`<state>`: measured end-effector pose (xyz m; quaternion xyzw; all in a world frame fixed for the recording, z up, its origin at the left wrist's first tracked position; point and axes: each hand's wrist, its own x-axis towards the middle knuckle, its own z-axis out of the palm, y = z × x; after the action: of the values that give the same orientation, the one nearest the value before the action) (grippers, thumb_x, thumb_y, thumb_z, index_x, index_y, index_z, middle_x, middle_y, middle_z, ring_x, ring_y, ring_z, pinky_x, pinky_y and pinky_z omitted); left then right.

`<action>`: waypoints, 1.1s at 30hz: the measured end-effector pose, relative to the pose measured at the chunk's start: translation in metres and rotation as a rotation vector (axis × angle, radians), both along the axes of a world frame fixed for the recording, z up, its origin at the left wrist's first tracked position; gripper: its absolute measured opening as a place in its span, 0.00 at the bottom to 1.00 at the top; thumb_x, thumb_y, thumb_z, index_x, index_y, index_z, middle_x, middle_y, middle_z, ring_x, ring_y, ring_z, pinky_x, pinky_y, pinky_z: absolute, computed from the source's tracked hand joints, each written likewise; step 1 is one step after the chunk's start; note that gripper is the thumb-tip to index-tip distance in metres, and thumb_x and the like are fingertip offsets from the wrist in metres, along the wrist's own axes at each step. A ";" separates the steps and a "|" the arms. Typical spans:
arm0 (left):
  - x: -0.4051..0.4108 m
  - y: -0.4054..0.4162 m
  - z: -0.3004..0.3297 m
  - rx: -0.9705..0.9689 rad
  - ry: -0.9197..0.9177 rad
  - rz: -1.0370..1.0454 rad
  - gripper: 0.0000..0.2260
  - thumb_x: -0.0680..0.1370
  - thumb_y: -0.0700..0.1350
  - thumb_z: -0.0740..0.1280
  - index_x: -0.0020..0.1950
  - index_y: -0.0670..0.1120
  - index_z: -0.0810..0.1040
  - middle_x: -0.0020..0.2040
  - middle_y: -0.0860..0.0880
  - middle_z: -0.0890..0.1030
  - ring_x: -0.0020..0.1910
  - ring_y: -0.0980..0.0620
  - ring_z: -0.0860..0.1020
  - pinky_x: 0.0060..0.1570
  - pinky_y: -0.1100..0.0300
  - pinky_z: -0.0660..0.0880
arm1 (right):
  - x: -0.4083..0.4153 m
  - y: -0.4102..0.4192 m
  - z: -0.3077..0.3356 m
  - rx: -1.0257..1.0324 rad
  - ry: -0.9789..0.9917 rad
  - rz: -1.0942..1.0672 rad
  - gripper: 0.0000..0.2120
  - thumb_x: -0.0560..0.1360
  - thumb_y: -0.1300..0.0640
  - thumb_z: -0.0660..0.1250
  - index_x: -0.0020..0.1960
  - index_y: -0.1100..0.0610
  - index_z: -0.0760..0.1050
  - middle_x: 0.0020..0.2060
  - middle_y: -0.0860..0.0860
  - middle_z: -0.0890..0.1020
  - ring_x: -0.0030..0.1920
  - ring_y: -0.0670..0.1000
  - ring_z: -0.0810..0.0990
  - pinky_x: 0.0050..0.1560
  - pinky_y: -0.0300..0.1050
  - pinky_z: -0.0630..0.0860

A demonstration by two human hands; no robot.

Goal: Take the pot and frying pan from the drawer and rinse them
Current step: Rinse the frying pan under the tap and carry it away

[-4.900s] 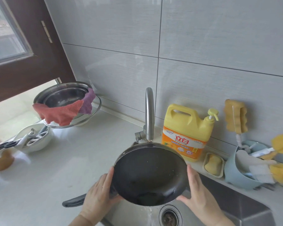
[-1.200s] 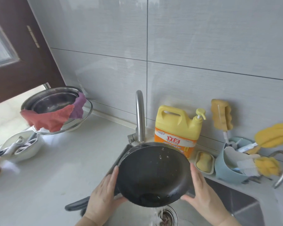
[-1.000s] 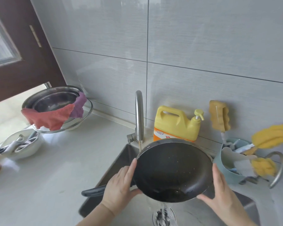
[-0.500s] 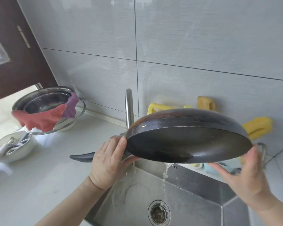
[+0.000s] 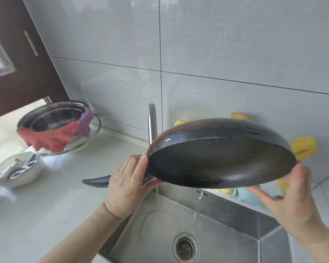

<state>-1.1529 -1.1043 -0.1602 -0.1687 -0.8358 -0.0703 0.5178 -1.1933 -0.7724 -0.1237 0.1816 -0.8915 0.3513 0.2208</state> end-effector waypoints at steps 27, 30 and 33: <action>-0.001 -0.091 -0.014 0.550 -2.007 -0.156 0.49 0.66 0.38 0.79 0.78 0.56 0.54 0.56 0.54 0.83 0.57 0.53 0.81 0.59 0.57 0.76 | -0.008 -0.051 -0.115 -0.174 -1.108 0.517 0.55 0.57 0.63 0.81 0.72 0.31 0.55 0.58 0.50 0.80 0.52 0.54 0.84 0.59 0.54 0.78; -0.012 -0.108 0.005 0.538 -2.073 0.026 0.55 0.61 0.42 0.81 0.80 0.54 0.53 0.51 0.45 0.83 0.53 0.47 0.83 0.58 0.52 0.79 | 0.010 -0.070 -0.132 -0.233 -1.188 0.526 0.54 0.56 0.64 0.80 0.69 0.32 0.56 0.61 0.53 0.76 0.53 0.54 0.84 0.60 0.55 0.78; -0.021 -0.108 0.027 0.351 -2.048 0.083 0.54 0.62 0.43 0.82 0.79 0.55 0.52 0.43 0.49 0.81 0.41 0.54 0.82 0.45 0.61 0.80 | 0.027 -0.092 -0.148 -0.290 -1.195 0.541 0.56 0.57 0.69 0.79 0.71 0.32 0.57 0.61 0.54 0.75 0.54 0.53 0.84 0.56 0.53 0.80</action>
<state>-1.1735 -1.2122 -0.1332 0.0783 -0.8586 -0.2825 -0.4206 -1.1666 -0.8647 -0.2715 0.1413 -0.7274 0.5507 -0.3842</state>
